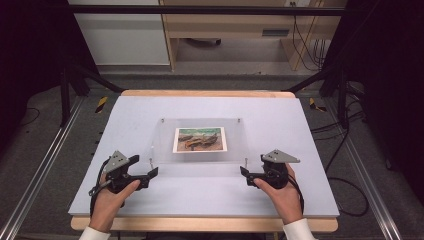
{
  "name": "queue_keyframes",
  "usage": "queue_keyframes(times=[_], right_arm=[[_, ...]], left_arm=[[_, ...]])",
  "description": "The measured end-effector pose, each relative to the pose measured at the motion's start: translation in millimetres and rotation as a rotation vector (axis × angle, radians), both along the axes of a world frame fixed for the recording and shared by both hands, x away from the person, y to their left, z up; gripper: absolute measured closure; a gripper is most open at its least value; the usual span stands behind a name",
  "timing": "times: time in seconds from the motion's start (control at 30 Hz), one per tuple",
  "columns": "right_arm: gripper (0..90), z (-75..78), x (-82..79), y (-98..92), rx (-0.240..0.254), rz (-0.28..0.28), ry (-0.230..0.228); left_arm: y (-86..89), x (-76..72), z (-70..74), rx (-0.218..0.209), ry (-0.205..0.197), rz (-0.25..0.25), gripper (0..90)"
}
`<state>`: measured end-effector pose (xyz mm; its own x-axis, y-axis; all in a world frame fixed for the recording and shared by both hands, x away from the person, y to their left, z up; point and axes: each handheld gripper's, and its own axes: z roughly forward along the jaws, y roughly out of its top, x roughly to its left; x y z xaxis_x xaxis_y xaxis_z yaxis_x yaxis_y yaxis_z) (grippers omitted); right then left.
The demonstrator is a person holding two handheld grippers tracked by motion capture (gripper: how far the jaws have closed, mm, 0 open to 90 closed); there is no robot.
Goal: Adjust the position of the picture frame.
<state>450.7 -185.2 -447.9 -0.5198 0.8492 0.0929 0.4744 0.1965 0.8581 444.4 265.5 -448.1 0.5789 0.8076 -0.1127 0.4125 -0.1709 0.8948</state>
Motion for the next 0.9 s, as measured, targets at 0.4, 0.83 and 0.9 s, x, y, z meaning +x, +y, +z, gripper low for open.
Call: queue_keyframes(times=[0.4, 0.83, 0.9], right_arm=[[20.1, 9.2, -3.0, 3.2, -0.026, -0.020, -0.043], [25.0, 27.5, -0.3, 12.1, -0.080, -0.020, -0.060], [25.7, 30.0, 3.9, 13.6, -0.104, -0.023, -0.053]], left_arm=[[-1.4, -2.2, 14.3, 0.047, -0.010, -0.001, 10.1], [-4.3, 6.1, 25.5, 0.031, -0.003, 0.009, 15.1], [-4.5, 10.5, 28.7, 0.020, 0.001, 0.006, 15.9]])
